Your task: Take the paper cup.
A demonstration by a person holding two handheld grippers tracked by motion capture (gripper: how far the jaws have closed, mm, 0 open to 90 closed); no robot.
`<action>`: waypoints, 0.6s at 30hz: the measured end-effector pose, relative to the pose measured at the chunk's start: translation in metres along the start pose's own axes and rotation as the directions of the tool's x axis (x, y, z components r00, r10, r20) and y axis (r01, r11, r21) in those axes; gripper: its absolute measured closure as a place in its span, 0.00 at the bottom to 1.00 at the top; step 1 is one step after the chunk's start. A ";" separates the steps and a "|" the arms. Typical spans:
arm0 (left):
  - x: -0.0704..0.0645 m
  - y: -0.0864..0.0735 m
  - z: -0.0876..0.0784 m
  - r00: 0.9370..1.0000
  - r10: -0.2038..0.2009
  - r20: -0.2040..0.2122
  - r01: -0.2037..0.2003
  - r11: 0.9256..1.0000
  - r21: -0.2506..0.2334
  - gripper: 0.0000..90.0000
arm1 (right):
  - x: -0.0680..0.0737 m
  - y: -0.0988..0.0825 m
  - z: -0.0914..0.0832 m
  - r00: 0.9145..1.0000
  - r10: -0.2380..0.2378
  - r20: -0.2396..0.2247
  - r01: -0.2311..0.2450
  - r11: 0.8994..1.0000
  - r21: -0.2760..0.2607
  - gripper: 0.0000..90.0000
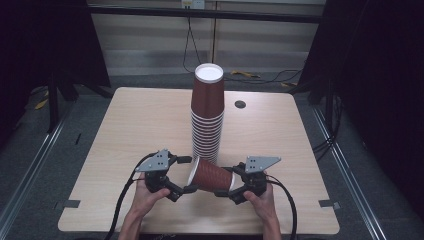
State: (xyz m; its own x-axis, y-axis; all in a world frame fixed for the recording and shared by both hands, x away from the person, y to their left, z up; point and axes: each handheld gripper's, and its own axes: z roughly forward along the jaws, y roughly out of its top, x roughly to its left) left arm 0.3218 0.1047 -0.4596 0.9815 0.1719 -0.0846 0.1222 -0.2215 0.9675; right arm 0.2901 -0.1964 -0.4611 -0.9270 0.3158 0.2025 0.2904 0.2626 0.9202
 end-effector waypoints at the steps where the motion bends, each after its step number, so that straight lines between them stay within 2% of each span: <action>1: 0.001 0.000 0.001 1.000 -0.006 0.016 0.006 1.000 -0.002 0.03 | 0.000 0.000 0.000 1.000 -0.001 -0.001 0.001 1.000 -0.001 0.25; 3: 0.000 0.000 0.004 1.000 -0.002 0.009 0.002 1.000 0.007 0.01 | 0.000 0.000 0.001 1.000 -0.002 -0.003 0.002 1.000 0.002 0.25; 5: 0.000 0.001 0.006 1.000 0.001 0.029 -0.002 1.000 0.012 0.00 | 0.001 0.001 0.001 1.000 -0.007 -0.007 0.007 1.000 0.003 0.25; 10: 0.000 0.003 0.009 0.999 0.004 0.033 -0.004 1.000 0.016 0.00 | 0.002 0.003 0.003 1.000 -0.016 -0.007 0.016 1.000 0.008 0.25; 15: 0.000 0.003 0.014 0.998 0.000 0.066 -0.002 1.000 0.021 0.00 | 0.004 0.003 0.007 1.000 -0.025 0.000 0.025 0.999 0.031 0.25; 18: 0.000 0.004 0.015 0.998 0.002 0.067 -0.004 1.000 0.024 0.01 | 0.005 0.004 0.008 1.000 -0.029 -0.004 0.029 0.999 0.031 0.25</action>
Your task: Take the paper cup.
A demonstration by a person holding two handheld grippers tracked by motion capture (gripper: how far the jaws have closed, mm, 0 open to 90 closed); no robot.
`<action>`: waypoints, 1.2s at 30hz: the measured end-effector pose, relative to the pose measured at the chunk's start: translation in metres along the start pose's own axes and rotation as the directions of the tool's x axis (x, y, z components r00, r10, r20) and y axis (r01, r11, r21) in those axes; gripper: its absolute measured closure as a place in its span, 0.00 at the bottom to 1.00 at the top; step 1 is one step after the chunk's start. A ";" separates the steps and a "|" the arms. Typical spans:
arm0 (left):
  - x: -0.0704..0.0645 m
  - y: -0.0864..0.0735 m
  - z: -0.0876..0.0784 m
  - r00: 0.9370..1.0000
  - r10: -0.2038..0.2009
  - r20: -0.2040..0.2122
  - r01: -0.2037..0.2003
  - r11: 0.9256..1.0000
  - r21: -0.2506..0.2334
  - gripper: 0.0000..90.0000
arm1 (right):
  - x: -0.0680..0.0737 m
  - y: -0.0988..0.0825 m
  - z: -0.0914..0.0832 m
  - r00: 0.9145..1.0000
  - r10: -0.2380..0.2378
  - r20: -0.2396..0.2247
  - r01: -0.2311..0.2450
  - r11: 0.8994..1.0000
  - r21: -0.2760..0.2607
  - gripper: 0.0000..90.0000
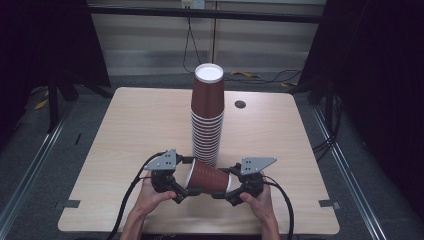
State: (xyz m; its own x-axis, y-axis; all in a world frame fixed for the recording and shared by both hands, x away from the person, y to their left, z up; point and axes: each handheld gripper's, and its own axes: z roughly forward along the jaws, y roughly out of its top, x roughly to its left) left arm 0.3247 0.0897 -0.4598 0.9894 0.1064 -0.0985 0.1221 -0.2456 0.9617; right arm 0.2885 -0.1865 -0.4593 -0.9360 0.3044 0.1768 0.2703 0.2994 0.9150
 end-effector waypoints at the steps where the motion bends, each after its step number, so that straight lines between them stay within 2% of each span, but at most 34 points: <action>1: 0.001 0.000 0.000 1.000 -0.009 0.009 0.009 1.000 0.000 0.01 | 0.000 0.001 0.000 1.000 -0.005 0.002 0.005 1.000 0.003 0.25; 2: 0.001 0.000 0.000 1.000 -0.008 -0.013 0.008 1.000 0.001 0.01 | 0.000 0.001 0.000 1.000 -0.004 0.002 0.004 1.000 0.001 0.25; 3: 0.002 0.000 0.000 1.000 -0.013 0.018 0.013 1.000 -0.003 0.01 | 0.000 0.001 0.000 1.000 -0.004 0.003 0.004 1.000 0.001 0.25; 8: 0.002 0.000 0.002 1.000 -0.017 0.021 0.017 1.000 -0.002 0.01 | 0.001 0.002 0.001 1.000 -0.009 0.001 0.009 1.000 0.008 0.25; 9: 0.003 -0.001 0.003 0.999 -0.020 0.040 0.021 1.000 -0.013 0.01 | 0.001 0.002 0.001 1.000 -0.008 -0.001 0.008 1.000 0.009 0.25; 13: 0.002 -0.001 0.006 0.997 -0.028 0.067 0.030 0.999 -0.023 0.01 | 0.002 0.002 0.002 1.000 -0.019 -0.014 0.019 1.000 0.013 0.25; 18: 0.001 0.000 0.006 0.998 -0.021 0.066 0.022 1.000 -0.015 0.02 | 0.001 0.000 0.003 0.999 -0.027 -0.023 0.027 1.000 0.009 0.25; 20: 0.000 0.001 0.005 0.997 -0.020 0.076 0.022 0.999 -0.026 0.04 | 0.001 -0.001 0.003 0.999 -0.028 -0.033 0.028 1.000 0.004 0.25; 29: -0.002 0.002 0.003 0.998 -0.006 0.056 0.006 1.000 -0.001 0.05 | 0.002 -0.002 0.005 0.999 -0.026 -0.037 0.026 1.000 0.003 0.24; 34: -0.001 0.003 0.001 0.999 -0.006 0.041 0.006 1.000 0.010 0.05 | 0.002 -0.002 0.005 1.000 -0.025 -0.013 0.025 1.000 -0.004 0.21; 36: 0.000 0.003 0.000 0.999 -0.019 0.031 0.018 1.000 0.016 0.05 | 0.001 -0.003 0.005 1.000 -0.016 0.000 0.016 1.000 -0.009 0.16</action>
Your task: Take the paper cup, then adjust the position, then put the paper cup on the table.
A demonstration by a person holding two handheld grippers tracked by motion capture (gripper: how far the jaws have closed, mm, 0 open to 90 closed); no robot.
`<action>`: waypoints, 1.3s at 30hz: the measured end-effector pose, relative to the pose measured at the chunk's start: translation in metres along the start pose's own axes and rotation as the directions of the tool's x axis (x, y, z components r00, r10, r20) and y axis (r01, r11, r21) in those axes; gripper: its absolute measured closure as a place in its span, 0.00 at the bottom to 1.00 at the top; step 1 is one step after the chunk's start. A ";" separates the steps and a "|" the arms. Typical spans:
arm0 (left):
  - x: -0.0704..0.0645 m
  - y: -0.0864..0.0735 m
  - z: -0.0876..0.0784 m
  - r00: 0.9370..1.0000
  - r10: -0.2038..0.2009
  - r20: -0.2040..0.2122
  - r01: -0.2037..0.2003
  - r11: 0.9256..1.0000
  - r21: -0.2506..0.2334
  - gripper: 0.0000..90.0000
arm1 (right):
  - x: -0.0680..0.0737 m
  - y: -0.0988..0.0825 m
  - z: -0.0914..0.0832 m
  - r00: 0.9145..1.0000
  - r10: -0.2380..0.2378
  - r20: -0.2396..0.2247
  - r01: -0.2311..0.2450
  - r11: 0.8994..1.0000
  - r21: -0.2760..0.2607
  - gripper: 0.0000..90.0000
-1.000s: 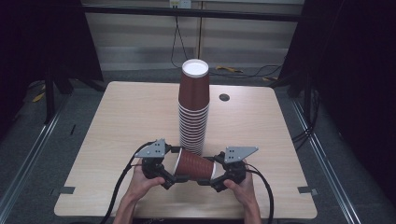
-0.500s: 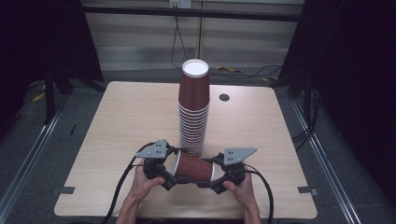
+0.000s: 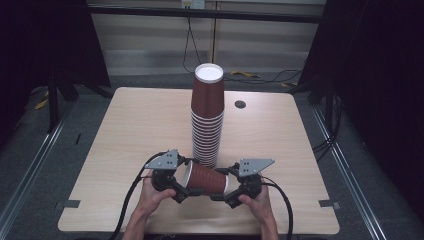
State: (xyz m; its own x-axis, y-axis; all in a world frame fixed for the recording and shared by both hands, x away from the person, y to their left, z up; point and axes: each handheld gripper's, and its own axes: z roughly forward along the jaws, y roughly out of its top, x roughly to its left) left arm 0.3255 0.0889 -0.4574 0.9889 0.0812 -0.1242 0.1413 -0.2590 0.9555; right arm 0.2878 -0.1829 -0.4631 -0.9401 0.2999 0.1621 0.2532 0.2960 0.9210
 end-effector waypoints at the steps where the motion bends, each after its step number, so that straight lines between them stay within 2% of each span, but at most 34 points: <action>1: 0.000 0.000 0.000 1.000 0.000 0.000 0.000 1.000 0.000 0.05 | 0.000 0.000 0.000 1.000 0.000 0.000 0.000 1.000 0.000 0.16; 6: 0.001 0.000 -0.003 1.000 -0.006 -0.030 0.007 1.000 0.017 0.05 | 0.001 -0.002 -0.006 1.000 0.009 0.028 -0.008 0.999 -0.033 0.15; 9: 0.002 0.001 -0.010 0.999 -0.009 -0.054 0.010 1.000 0.022 0.05 | -0.001 -0.009 -0.014 0.997 0.026 0.072 -0.020 0.997 -0.072 0.15; 12: 0.003 0.001 -0.014 0.997 -0.008 -0.071 0.010 0.999 0.037 0.05 | -0.001 -0.010 -0.018 0.992 0.042 0.121 -0.032 0.996 -0.086 0.15; 13: 0.005 0.001 -0.020 0.995 -0.016 -0.097 0.020 0.999 0.042 0.05 | -0.001 -0.010 -0.019 0.989 0.048 0.140 -0.035 0.995 -0.092 0.15; 15: 0.006 0.001 -0.023 0.994 -0.014 -0.104 0.019 0.999 0.043 0.05 | 0.000 -0.009 -0.020 0.988 0.050 0.147 -0.036 0.995 -0.096 0.15; 16: 0.007 0.001 -0.026 0.994 -0.015 -0.106 0.020 0.999 0.043 0.05 | 0.000 -0.009 -0.020 0.986 0.051 0.159 -0.035 0.994 -0.100 0.15; 18: 0.009 0.001 -0.031 0.990 -0.020 -0.138 0.026 0.999 0.041 0.05 | 0.002 -0.010 -0.021 0.979 0.055 0.198 -0.032 0.992 -0.121 0.15; 20: 0.010 0.002 -0.037 0.988 -0.024 -0.154 0.031 0.999 0.042 0.05 | 0.003 -0.011 -0.022 0.967 0.059 0.247 -0.028 0.991 -0.129 0.15; 21: 0.011 0.002 -0.040 0.985 -0.021 -0.172 0.029 0.999 0.044 0.05 | 0.003 -0.012 -0.022 0.958 0.057 0.282 -0.018 0.990 -0.137 0.15; 22: 0.012 0.001 -0.042 0.986 -0.027 -0.165 0.034 0.999 0.039 0.05 | 0.004 -0.014 -0.022 0.948 0.058 0.312 -0.011 0.989 -0.148 0.15; 23: 0.012 0.001 -0.045 0.984 -0.028 -0.176 0.035 0.999 0.041 0.05 | 0.004 -0.016 -0.023 0.935 0.060 0.350 -0.006 0.988 -0.154 0.15; 24: 0.013 0.001 -0.047 0.983 -0.028 -0.181 0.037 0.998 0.046 0.05 | 0.004 -0.017 -0.024 0.925 0.067 0.374 -0.007 0.987 -0.159 0.15; 25: 0.014 0.001 -0.049 0.981 -0.031 -0.190 0.042 0.998 0.053 0.05 | 0.003 -0.021 -0.025 0.908 0.073 0.412 -0.003 0.986 -0.169 0.15; 26: 0.015 0.002 -0.051 0.980 -0.027 -0.198 0.040 0.997 0.065 0.05 | 0.003 -0.021 -0.025 0.908 0.073 0.412 -0.003 0.986 -0.169 0.15; 28: 0.017 0.004 -0.054 0.976 -0.023 -0.217 0.039 0.997 0.071 0.05 | 0.003 -0.024 -0.027 0.885 0.079 0.459 -0.001 0.986 -0.167 0.15; 30: 0.019 0.006 -0.059 0.975 -0.029 -0.222 0.045 0.997 0.069 0.05 | 0.003 -0.027 -0.028 0.857 0.088 0.507 -0.007 0.987 -0.159 0.15; 31: 0.022 0.008 -0.064 0.968 -0.026 -0.250 0.050 0.994 0.093 0.05 | 0.002 -0.030 -0.029 0.833 0.088 0.546 0.005 0.986 -0.167 0.15; 32: 0.022 0.008 -0.064 0.968 -0.026 -0.250 0.050 0.994 0.093 0.05 | 0.002 -0.030 -0.029 0.833 0.088 0.546 0.005 0.986 -0.167 0.15; 33: 0.024 0.008 -0.066 0.964 -0.026 -0.266 0.055 0.993 0.101 0.05 | 0.002 -0.032 -0.030 0.822 0.090 0.562 0.010 0.985 -0.171 0.15; 35: 0.026 0.009 -0.070 0.960 -0.032 -0.278 0.061 0.993 0.098 0.05 | 0.001 -0.035 -0.031 0.791 0.088 0.605 0.030 0.983 -0.181 0.15; 36: 0.027 0.010 -0.072 0.957 -0.036 -0.287 0.066 0.993 0.094 0.05 | 0.001 -0.036 -0.031 0.773 0.094 0.627 0.039 0.980 -0.194 0.15; 37: 0.030 0.010 -0.075 0.953 -0.045 -0.300 0.074 0.993 0.088 0.05 | 0.001 -0.039 -0.032 0.740 0.100 0.666 0.060 0.975 -0.214 0.15; 38: 0.030 0.010 -0.075 0.953 -0.045 -0.300 0.074 0.993 0.088 0.05 | 0.001 -0.039 -0.032 0.740 0.100 0.666 0.060 0.975 -0.214 0.15; 39: 0.033 0.010 -0.076 0.950 -0.046 -0.310 0.078 0.993 0.092 0.05 | -0.001 -0.042 -0.032 0.717 0.117 0.687 0.069 0.969 -0.236 0.15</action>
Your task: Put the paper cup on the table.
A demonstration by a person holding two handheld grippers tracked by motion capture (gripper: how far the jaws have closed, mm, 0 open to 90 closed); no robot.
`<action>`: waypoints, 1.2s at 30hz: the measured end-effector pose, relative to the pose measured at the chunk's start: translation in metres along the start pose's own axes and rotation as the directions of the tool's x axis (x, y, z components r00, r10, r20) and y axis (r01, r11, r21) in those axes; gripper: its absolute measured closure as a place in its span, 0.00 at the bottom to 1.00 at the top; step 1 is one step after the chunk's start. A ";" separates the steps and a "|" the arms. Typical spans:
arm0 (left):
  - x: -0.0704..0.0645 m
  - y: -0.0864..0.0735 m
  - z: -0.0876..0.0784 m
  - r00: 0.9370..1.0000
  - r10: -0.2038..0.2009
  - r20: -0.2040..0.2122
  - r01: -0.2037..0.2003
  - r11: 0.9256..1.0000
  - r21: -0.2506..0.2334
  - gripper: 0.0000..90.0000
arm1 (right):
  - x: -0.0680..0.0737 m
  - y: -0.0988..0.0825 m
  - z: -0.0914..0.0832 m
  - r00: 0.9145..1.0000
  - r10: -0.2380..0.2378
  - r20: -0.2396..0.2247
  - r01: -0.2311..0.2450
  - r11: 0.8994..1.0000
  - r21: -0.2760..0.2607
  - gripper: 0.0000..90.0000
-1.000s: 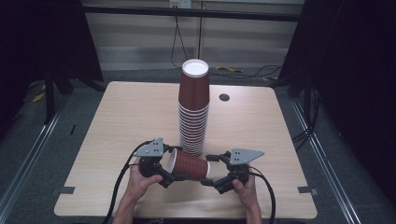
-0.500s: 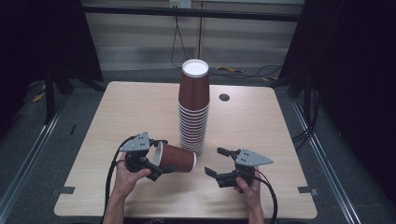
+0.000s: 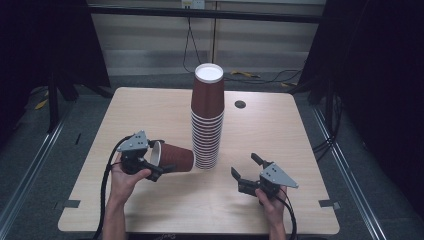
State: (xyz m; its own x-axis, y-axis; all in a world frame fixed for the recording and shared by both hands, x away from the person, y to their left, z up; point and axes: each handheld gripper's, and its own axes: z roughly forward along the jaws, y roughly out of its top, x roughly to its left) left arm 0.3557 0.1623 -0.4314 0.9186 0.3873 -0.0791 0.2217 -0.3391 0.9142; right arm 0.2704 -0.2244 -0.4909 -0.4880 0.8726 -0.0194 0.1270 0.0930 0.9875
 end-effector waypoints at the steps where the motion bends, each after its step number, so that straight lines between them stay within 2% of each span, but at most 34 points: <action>1: 0.005 0.000 -0.001 1.000 -0.007 -0.017 0.008 1.000 0.019 0.05 | -0.001 -0.002 0.000 1.000 -0.006 0.024 0.006 1.000 -0.018 0.15; 2: 0.008 0.001 -0.002 1.000 -0.012 -0.021 0.013 0.999 0.029 0.05 | -0.001 -0.004 0.001 0.999 -0.008 0.043 0.009 1.000 -0.021 0.15; 3: 0.008 0.001 -0.002 1.000 -0.012 -0.021 0.013 0.999 0.029 0.05 | -0.001 -0.004 0.001 0.999 -0.008 0.043 0.009 1.000 -0.021 0.15; 4: 0.011 0.002 -0.002 1.000 -0.011 -0.024 0.012 0.999 0.037 0.05 | -0.002 -0.008 0.001 0.997 0.005 0.076 -0.002 0.999 -0.038 0.15; 5: 0.013 0.003 -0.003 1.000 -0.011 -0.028 0.013 0.999 0.050 0.05 | -0.002 -0.008 0.001 0.997 0.005 0.076 -0.002 0.999 -0.038 0.15; 6: 0.018 0.005 -0.003 0.999 -0.011 -0.042 0.014 0.997 0.071 0.05 | -0.004 -0.012 0.001 0.992 0.016 0.122 -0.008 0.998 -0.065 0.17; 9: 0.023 0.007 -0.001 0.999 -0.018 -0.044 0.022 0.996 0.090 0.05 | -0.007 -0.013 -0.001 0.990 0.040 0.134 -0.029 0.996 -0.082 0.16; 11: 0.025 0.008 -0.001 0.999 -0.012 -0.048 0.017 0.995 0.103 0.05 | -0.008 -0.013 -0.001 0.990 0.046 0.130 -0.035 0.996 -0.086 0.16; 13: 0.030 0.010 0.000 0.998 -0.024 -0.062 0.032 0.991 0.129 0.05 | -0.008 -0.013 -0.002 0.990 0.050 0.129 -0.038 0.995 -0.094 0.16; 14: 0.035 0.013 0.000 0.995 -0.031 -0.095 0.046 0.986 0.160 0.05 | -0.007 -0.014 -0.004 0.990 0.047 0.135 -0.032 0.993 -0.115 0.17; 18: 0.044 0.015 0.001 0.994 -0.044 -0.097 0.061 0.982 0.179 0.05 | -0.005 -0.014 -0.004 0.992 0.022 0.126 -0.007 0.993 -0.114 0.17; 19: 0.046 0.015 0.002 0.993 -0.048 -0.105 0.067 0.979 0.192 0.05 | -0.006 -0.015 -0.004 0.992 0.030 0.124 -0.015 0.993 -0.118 0.16; 20: 0.048 0.016 0.003 0.992 -0.045 -0.117 0.070 0.973 0.222 0.05 | -0.006 -0.015 -0.005 0.992 0.029 0.124 -0.013 0.992 -0.125 0.16; 22: 0.050 0.017 0.004 0.992 -0.047 -0.115 0.072 0.972 0.224 0.05 | -0.006 -0.015 -0.005 0.992 0.032 0.123 -0.015 0.991 -0.133 0.16; 23: 0.052 0.018 0.004 0.993 -0.051 -0.107 0.076 0.969 0.234 0.05 | -0.006 -0.015 -0.005 0.992 0.032 0.123 -0.015 0.991 -0.133 0.16; 24: 0.053 0.020 0.004 0.993 -0.044 -0.110 0.070 0.967 0.245 0.05 | -0.006 -0.015 -0.006 0.992 0.032 0.123 -0.015 0.991 -0.133 0.16; 25: 0.055 0.023 0.006 0.992 -0.031 -0.121 0.064 0.960 0.274 0.05 | -0.006 -0.015 -0.006 0.993 0.029 0.113 -0.014 0.991 -0.133 0.16; 26: 0.055 0.023 0.006 0.992 -0.031 -0.121 0.064 0.960 0.274 0.05 | -0.006 -0.015 -0.006 0.993 0.029 0.113 -0.014 0.991 -0.133 0.16; 28: 0.058 0.028 0.007 0.992 -0.015 -0.124 0.053 0.952 0.303 0.05 | -0.006 -0.015 -0.005 0.993 0.029 0.113 -0.013 0.991 -0.134 0.16; 30: 0.059 0.029 0.007 0.992 -0.013 -0.127 0.052 0.952 0.302 0.05 | -0.006 -0.015 -0.005 0.993 0.028 0.113 -0.013 0.991 -0.134 0.16; 31: 0.060 0.033 0.006 0.990 -0.007 -0.144 0.052 0.948 0.315 0.05 | -0.006 -0.015 -0.005 0.993 0.028 0.113 -0.013 0.991 -0.134 0.16; 36: 0.063 0.041 0.001 0.988 0.012 -0.151 0.039 0.943 0.331 0.05 | -0.006 -0.015 -0.005 0.993 0.028 0.113 -0.013 0.991 -0.134 0.16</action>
State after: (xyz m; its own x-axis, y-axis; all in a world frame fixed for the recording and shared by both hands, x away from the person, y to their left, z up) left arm 0.4233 0.1718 -0.3996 0.8614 0.5079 -0.0070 0.3528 -0.5884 0.7275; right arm 0.2670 -0.2341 -0.5051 -0.3838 0.9234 -0.0088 0.0163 0.0163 0.9997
